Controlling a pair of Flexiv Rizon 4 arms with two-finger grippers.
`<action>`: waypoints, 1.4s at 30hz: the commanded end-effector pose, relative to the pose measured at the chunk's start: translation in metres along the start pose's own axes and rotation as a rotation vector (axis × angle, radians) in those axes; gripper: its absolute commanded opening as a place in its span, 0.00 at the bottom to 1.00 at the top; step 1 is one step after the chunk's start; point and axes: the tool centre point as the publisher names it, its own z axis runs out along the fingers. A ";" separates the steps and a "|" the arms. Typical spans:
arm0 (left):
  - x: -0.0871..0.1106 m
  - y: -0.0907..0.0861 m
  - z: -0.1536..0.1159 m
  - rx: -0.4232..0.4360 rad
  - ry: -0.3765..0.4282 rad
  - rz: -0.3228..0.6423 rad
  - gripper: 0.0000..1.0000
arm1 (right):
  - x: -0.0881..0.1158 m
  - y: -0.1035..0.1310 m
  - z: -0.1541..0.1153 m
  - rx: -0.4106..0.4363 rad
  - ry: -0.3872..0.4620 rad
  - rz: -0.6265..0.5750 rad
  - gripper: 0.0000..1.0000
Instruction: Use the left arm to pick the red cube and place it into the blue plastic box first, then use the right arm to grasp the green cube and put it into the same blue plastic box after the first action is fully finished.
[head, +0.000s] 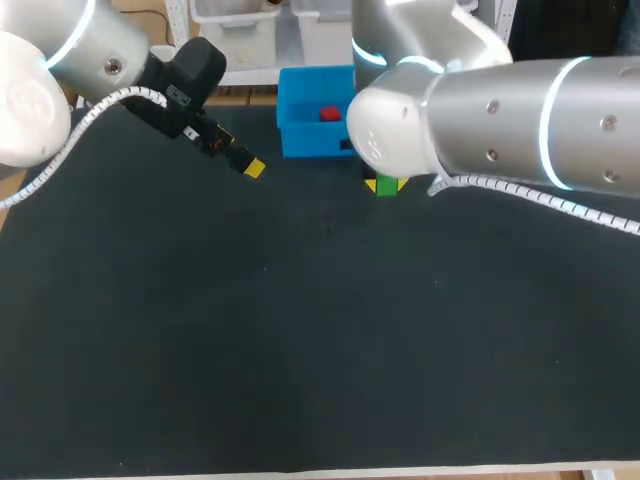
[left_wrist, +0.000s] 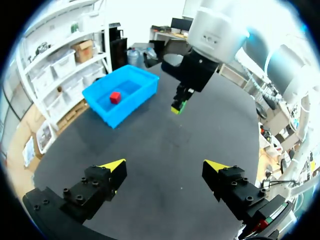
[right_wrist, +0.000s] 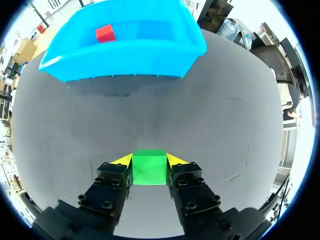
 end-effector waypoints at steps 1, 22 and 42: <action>0.001 0.001 0.000 0.003 -0.004 0.003 1.00 | 0.004 -0.004 -0.017 0.000 0.002 -0.012 0.00; 0.001 0.001 0.000 0.003 -0.004 0.003 1.00 | -0.011 -0.023 -0.076 0.015 -0.035 -0.084 0.00; 0.001 0.001 0.000 0.003 -0.004 0.003 1.00 | -0.043 -0.044 -0.116 -0.050 -0.158 -0.192 0.00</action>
